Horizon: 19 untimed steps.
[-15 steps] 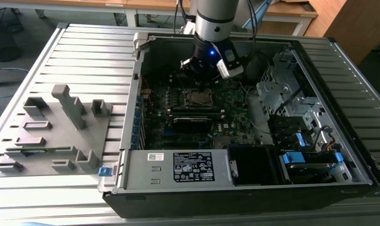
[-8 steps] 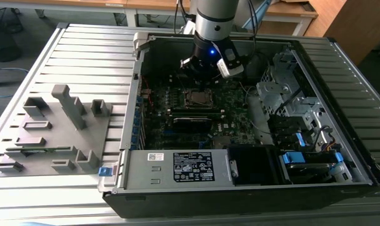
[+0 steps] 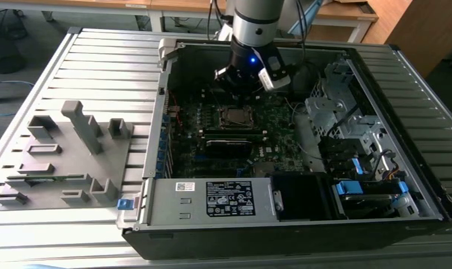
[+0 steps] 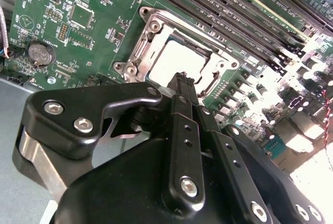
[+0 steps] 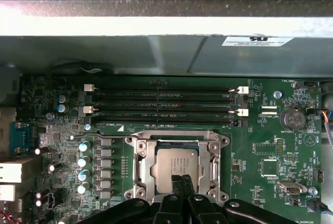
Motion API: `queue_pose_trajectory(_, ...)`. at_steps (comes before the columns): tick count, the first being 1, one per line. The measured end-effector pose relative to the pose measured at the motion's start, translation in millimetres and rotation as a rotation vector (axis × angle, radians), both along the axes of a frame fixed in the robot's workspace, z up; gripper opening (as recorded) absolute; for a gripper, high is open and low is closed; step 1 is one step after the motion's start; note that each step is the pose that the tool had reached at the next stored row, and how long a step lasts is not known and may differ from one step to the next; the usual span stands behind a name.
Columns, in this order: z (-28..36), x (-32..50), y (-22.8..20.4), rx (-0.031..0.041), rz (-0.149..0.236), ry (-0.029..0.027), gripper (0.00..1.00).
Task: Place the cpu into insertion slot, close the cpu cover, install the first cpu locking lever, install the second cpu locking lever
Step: 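Install the first cpu locking lever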
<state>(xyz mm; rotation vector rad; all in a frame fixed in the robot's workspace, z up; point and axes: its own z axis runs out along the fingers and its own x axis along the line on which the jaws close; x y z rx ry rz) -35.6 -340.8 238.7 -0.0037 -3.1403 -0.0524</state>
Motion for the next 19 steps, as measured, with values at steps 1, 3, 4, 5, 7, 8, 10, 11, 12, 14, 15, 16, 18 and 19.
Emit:
queue_pose_trajectory(1, 0.7, 0.0, 0.0, 0.0000, 0.000, 0.0000, 0.11)
queue_pose_trajectory(3, 1.2, 0.0, 0.0, 0.0002, 0.000, -0.0001, 0.11)
queue_pose_trajectory(4, 1.2, 0.0, 0.0, 0.0002, 0.000, -0.0001, 0.11)
queue_pose_trajectory(5, 1.2, 0.0, 0.0, 0.0002, 0.000, -0.0001, 0.11)
queue_pose_trajectory(7, 1.3, 0.0, 0.0, 0.0001, 0.000, 0.0000, 0.11)
queue_pose_trajectory(8, 1.3, 0.0, 0.0, 0.0000, 0.000, 0.0000, 0.11)
queue_pose_trajectory(10, 1.3, 0.0, 0.0, 0.0001, 0.000, 0.0000, 0.11)
queue_pose_trajectory(11, 1.3, 0.0, 0.0, 0.0001, 0.000, 0.0000, 0.11)
queue_pose_trajectory(12, 1.4, 0.0, 0.0, 0.0000, 0.000, 0.0000, 0.11)
queue_pose_trajectory(14, 1.4, -0.6, 0.0, 0.0000, 0.000, 0.0000, 0.11)
queue_pose_trajectory(15, 1.4, -1.6, 0.0, -0.0002, 0.000, 0.0001, 0.11)
queue_pose_trajectory(16, 1.4, -3.1, 0.0, -0.0001, 0.000, 0.0000, 0.11)
queue_pose_trajectory(18, 1.3, -7.5, 0.0, -0.0001, 0.000, 0.0000, 0.11)
queue_pose_trajectory(19, 1.3, -9.9, 0.0, 0.0000, 0.000, 0.0000, 0.11)
